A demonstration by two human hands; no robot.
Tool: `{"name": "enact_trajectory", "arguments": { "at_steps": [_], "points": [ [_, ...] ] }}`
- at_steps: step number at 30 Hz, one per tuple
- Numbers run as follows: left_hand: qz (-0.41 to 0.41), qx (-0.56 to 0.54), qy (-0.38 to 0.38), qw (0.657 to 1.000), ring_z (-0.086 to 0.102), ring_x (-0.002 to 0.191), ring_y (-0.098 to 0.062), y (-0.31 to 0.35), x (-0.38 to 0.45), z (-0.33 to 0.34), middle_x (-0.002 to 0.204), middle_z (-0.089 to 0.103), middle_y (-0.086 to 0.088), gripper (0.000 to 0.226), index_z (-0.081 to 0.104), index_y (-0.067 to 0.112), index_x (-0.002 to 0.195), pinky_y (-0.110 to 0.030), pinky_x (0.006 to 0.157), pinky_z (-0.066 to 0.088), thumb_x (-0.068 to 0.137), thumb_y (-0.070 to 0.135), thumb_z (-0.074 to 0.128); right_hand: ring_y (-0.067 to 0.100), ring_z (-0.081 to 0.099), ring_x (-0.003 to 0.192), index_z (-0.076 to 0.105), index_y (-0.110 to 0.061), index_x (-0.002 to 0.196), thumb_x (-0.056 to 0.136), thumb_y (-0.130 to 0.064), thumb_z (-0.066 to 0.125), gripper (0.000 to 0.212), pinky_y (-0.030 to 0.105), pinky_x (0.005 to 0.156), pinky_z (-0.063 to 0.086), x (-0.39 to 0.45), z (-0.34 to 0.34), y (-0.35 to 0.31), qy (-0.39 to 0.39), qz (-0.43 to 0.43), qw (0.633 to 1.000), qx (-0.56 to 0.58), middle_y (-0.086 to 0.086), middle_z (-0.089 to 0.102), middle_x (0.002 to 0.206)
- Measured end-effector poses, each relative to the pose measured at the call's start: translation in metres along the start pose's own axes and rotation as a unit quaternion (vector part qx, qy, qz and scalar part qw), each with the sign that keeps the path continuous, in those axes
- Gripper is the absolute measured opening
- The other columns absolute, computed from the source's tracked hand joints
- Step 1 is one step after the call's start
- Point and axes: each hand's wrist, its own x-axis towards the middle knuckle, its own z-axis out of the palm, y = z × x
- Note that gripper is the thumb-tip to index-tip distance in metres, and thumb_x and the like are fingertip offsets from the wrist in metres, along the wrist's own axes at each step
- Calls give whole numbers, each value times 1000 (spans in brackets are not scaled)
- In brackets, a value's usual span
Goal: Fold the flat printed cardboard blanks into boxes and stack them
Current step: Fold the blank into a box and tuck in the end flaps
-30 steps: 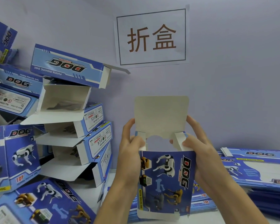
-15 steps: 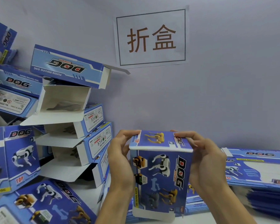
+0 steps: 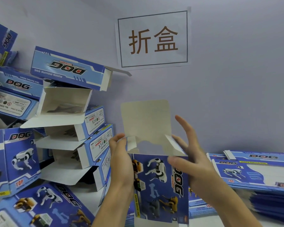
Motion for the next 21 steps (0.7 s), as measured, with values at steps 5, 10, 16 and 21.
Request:
{"name": "enact_trajectory", "arguments": {
  "at_steps": [5, 10, 16, 21],
  "points": [
    [-30, -19, -94, 995, 72, 92, -29, 7, 0, -1, 106, 75, -11, 26, 68, 27, 110, -47, 81, 57, 97, 39, 49, 11, 74, 89, 39, -51, 139, 81, -32, 77, 72, 19, 68, 57, 1, -1, -3, 129, -54, 988, -68, -16, 75, 96],
    [34, 106, -177, 978, 71, 83, -11, 5, -1, 0, 94, 76, 5, 23, 72, 40, 102, -33, 74, 54, 96, 37, 51, 25, 73, 92, 54, -50, 127, 80, -44, 69, 49, 38, 80, 57, -3, -26, -9, 214, -46, 975, -48, 3, 75, 102],
    [48, 80, -226, 970, 68, 80, -16, 10, -2, -5, 101, 74, -7, 24, 75, 30, 105, -29, 65, 54, 95, 34, 54, 23, 75, 78, 71, -22, 119, 88, -37, 57, 37, 35, 73, 62, -5, -43, -15, 172, 111, 975, 87, 7, 77, 97],
    [16, 18, -247, 969, 71, 83, -22, 15, 0, -12, 103, 71, -9, 32, 70, 29, 110, -34, 58, 55, 87, 41, 51, 29, 71, 60, 76, -16, 85, 78, -40, 63, 29, 33, 53, 58, -12, -42, -20, 150, 130, 968, 155, 14, 74, 80]
  ]
}}
